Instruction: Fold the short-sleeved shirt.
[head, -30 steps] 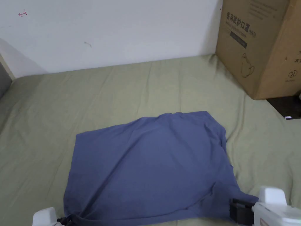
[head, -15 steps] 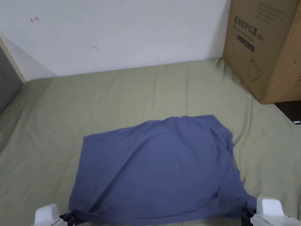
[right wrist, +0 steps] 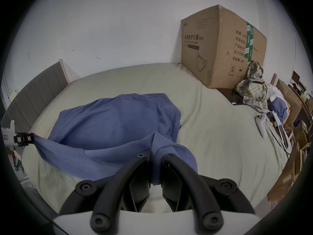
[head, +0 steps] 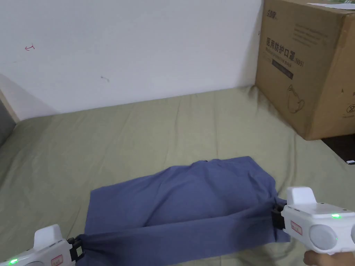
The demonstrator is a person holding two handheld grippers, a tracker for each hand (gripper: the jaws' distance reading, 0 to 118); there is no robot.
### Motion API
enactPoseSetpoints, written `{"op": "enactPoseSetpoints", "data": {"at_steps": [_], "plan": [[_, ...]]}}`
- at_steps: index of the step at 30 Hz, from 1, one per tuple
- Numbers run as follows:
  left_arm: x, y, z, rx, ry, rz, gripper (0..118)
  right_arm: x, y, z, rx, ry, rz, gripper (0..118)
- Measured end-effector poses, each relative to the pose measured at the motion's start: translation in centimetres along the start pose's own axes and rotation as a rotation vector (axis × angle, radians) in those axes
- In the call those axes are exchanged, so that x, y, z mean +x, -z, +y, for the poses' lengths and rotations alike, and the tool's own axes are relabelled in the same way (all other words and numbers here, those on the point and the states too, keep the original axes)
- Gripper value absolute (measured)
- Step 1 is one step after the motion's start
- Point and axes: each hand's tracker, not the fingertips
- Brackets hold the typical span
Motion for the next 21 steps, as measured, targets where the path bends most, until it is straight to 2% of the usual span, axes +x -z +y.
{"op": "enactPoseSetpoints", "data": {"at_steps": [6, 11, 16, 17, 18, 19, 20, 21], "plan": [[0.8, 7.2, 2.8, -0.095, 0.041, 0.045, 3, 0.1, 7.9, 2.1, -0.131, 0.022, -0.039, 8], [1.1, 12.7, 2.6, -0.219, 0.063, 0.084, 3, 0.4, 13.6, 2.1, -0.244, 0.031, -0.074, 9], [1.4, 13.0, 1.9, -0.198, 0.054, 0.090, 4, 0.3, 15.2, 1.1, -0.256, 0.042, -0.082, 11], [1.4, 12.7, 1.9, -0.195, 0.061, 0.087, 7, 0.2, 14.9, 1.2, -0.251, 0.041, -0.084, 22], [1.5, 12.3, 2.1, -0.193, 0.068, 0.081, 16, -0.3, 14.0, 1.2, -0.249, 0.041, -0.080, 40], [1.6, 11.8, 2.2, -0.188, 0.070, 0.078, 27, -0.3, 13.5, 1.3, -0.243, 0.045, -0.072, 64], [1.7, 10.7, 2.5, -0.174, 0.058, 0.078, 54, -0.4, 12.6, 1.6, -0.229, 0.051, -0.058, 92], [1.8, 9.6, 2.7, -0.148, 0.037, 0.069, 76, -0.6, 11.3, 1.9, -0.194, 0.058, -0.050, 102]]}}
